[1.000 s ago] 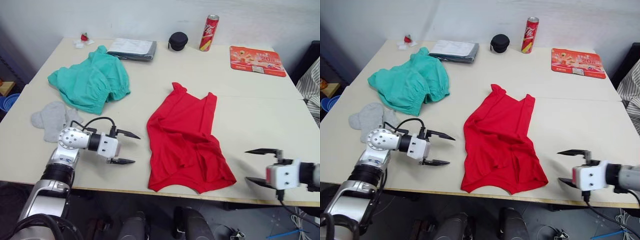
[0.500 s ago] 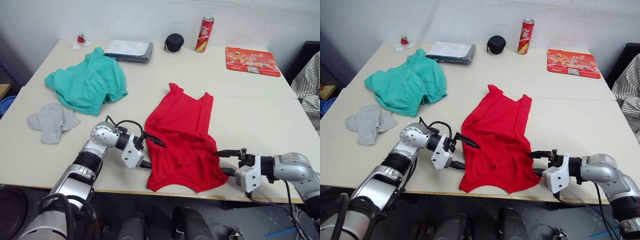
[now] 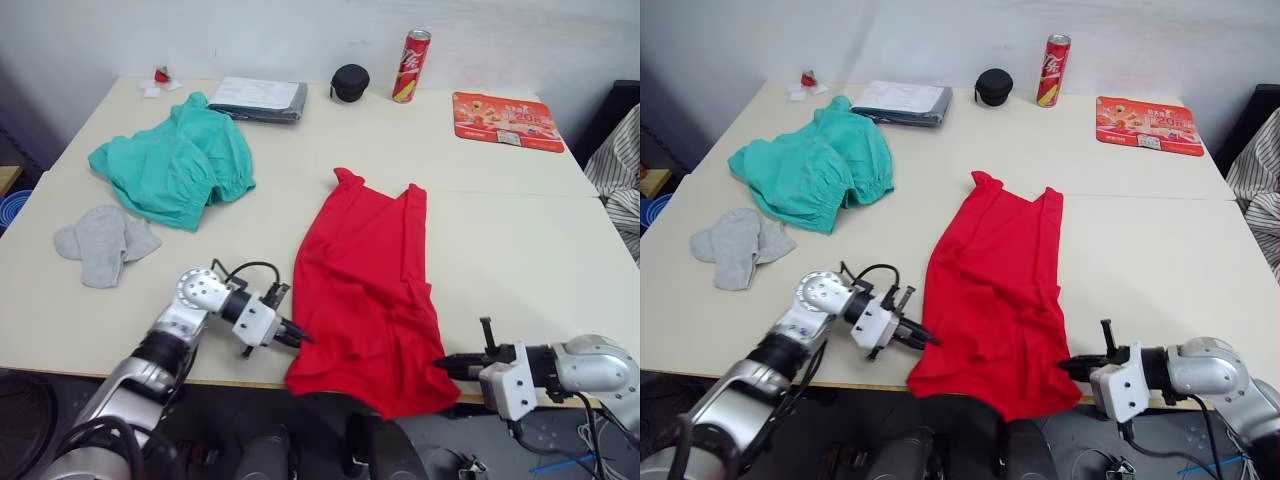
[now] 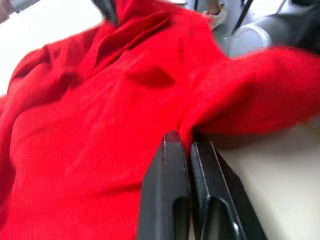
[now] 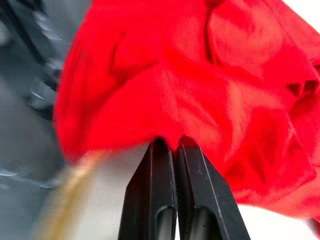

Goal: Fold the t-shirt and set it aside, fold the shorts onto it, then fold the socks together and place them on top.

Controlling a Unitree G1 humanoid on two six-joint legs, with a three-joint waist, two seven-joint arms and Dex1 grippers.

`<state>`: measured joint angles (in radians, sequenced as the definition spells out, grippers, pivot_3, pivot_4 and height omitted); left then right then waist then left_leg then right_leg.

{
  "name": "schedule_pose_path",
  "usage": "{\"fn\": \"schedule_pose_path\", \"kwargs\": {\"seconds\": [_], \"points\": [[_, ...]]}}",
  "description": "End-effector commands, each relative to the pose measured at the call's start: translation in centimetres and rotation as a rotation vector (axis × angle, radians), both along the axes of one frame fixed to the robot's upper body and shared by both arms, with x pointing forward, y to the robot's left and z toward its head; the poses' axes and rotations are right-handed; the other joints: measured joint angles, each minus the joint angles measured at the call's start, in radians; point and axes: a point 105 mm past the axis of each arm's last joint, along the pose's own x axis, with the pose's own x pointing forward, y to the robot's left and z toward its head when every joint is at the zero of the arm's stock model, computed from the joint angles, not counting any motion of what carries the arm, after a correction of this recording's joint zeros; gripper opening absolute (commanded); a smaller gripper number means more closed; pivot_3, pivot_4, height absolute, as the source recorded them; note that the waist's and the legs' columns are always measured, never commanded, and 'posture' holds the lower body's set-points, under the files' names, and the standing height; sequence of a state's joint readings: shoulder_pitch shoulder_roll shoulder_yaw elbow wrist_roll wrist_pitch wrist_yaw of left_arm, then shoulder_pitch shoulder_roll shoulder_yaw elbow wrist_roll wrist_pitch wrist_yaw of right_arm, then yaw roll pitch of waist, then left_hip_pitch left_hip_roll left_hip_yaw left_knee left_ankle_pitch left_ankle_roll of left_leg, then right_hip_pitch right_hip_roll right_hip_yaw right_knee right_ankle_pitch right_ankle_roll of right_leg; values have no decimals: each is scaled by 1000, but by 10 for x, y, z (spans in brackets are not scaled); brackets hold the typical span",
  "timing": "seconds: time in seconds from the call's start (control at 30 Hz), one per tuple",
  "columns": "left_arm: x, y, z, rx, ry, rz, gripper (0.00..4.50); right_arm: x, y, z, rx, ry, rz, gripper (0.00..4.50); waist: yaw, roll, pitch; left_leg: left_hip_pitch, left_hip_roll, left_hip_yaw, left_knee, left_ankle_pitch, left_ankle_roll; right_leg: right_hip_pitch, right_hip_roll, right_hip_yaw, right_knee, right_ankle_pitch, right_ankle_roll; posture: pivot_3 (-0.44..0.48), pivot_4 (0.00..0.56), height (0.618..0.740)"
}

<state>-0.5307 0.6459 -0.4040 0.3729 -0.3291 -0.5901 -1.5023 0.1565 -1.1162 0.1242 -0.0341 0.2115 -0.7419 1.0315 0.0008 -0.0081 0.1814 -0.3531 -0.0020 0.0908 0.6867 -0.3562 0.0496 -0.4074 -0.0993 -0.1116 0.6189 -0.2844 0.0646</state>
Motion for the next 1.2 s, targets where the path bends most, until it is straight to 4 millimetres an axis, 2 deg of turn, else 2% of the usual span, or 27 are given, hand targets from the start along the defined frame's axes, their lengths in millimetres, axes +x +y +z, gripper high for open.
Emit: {"fn": "schedule_pose_path", "kwargs": {"seconds": [0.03,0.23,0.37,0.47,0.63,0.73,0.83,0.9,0.93,1.07,1.13,1.2], "points": [[-26,7,7,17,30,-96,88,-12,-2,17,18,18,-12,0,1,1,0,0,0,0,0,0,0,1,0,0,-1,0,0,0,150,740],[-50,13,4,0,89,-56,88,-45,-1,12,19,151,-53,0,12,1,0,1,0,-1,-1,-1,-1,1,0,0,-2,-1,-1,0,150,740],[-67,13,6,4,168,-37,88,-55,0,15,7,207,-74,0,14,2,0,1,0,-1,-1,-1,-1,1,0,1,-2,-1,-1,0,150,740],[-68,19,13,32,253,19,88,-47,3,33,78,262,-164,0,18,2,0,1,0,-1,-1,-2,-1,1,-1,1,-2,-1,-1,0,150,740],[-48,35,32,81,427,144,88,-24,0,61,182,357,-289,0,22,2,0,1,0,-1,-1,-2,-1,1,-1,1,-1,-1,-2,0,150,740],[-22,34,58,-10,570,239,88,1,-1,80,254,360,-330,0,22,2,0,1,0,-1,-1,-2,0,0,-1,1,-2,-1,-2,0,150,740],[16,29,82,-163,703,363,88,34,0,100,403,325,-394,0,22,2,1,0,0,-2,-1,-2,0,-1,-1,-1,-2,-1,-2,0,150,740],[37,28,90,-224,768,426,88,56,-3,109,481,310,-436,0,22,2,1,-1,0,-2,1,-1,0,-1,0,-2,-1,-1,-2,0,150,740],[56,28,97,-283,768,479,88,74,-6,112,516,292,-467,0,22,2,1,-3,-1,-2,2,-1,0,-2,0,-2,-1,-1,-2,0,150,740],[116,19,122,-488,759,649,88,133,-15,113,597,254,-601,0,20,-2,3,-8,-1,-2,7,-1,0,-4,2,-4,3,0,-1,0,150,740],[135,14,125,-524,754,717,88,153,-16,110,620,263,-644,0,20,-2,3,-16,-1,-2,11,-1,0,-10,2,-6,7,0,0,0,150,740],[146,8,117,-509,734,778,88,169,-17,106,641,278,-690,0,20,-2,3,-20,-1,-2,11,-1,0,-13,2,-6,7,0,1,0,150,740]]}}
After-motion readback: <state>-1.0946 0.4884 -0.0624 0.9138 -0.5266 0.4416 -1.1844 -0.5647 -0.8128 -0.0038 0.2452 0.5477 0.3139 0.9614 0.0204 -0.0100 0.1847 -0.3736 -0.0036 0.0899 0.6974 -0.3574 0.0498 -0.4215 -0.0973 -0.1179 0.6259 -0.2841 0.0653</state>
